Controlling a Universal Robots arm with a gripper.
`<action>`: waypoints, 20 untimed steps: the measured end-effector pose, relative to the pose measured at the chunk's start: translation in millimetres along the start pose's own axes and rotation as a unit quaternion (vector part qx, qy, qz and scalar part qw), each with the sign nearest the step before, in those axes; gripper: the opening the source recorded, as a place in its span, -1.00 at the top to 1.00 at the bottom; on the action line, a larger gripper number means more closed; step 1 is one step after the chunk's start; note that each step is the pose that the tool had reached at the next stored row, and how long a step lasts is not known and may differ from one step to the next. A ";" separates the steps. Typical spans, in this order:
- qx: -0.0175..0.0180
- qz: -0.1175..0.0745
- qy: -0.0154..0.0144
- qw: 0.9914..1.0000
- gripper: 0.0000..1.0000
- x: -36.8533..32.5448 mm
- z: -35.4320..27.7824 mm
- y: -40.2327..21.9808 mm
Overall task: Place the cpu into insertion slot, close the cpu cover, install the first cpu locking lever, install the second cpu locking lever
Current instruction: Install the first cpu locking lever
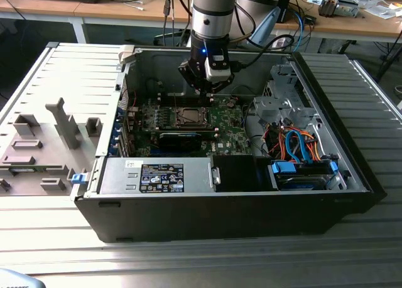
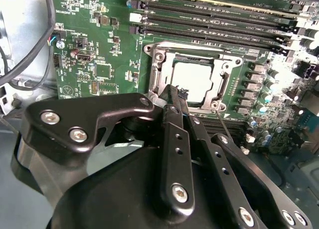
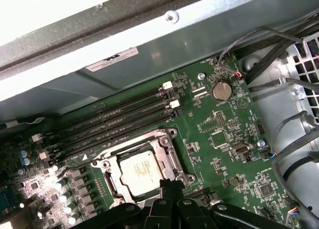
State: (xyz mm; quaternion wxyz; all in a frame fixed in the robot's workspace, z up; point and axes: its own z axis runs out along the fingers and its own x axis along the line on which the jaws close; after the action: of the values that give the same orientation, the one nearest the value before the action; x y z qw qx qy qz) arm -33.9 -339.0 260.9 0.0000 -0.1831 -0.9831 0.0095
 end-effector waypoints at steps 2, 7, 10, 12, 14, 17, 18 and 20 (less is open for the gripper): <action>0.000 -0.002 0.000 1.000 0.79 0.0 0.0 0.0; 0.000 -0.007 0.000 1.000 0.79 0.0 0.0 0.0; 0.000 -0.010 0.000 1.000 0.79 0.0 0.0 0.0; 0.000 -0.012 0.000 1.000 0.79 0.0 0.0 0.0; 0.000 -0.015 0.000 1.000 0.79 0.0 0.0 0.0; 0.000 -0.018 0.000 1.000 0.79 0.0 0.0 0.0; 0.000 -0.019 0.000 1.000 0.79 0.0 0.0 0.0; 0.000 -0.021 0.000 1.000 0.79 0.0 0.0 0.0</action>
State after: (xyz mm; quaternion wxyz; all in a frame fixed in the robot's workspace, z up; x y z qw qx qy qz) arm -33.9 -339.0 260.9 -0.0002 -0.1628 -0.9866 0.0095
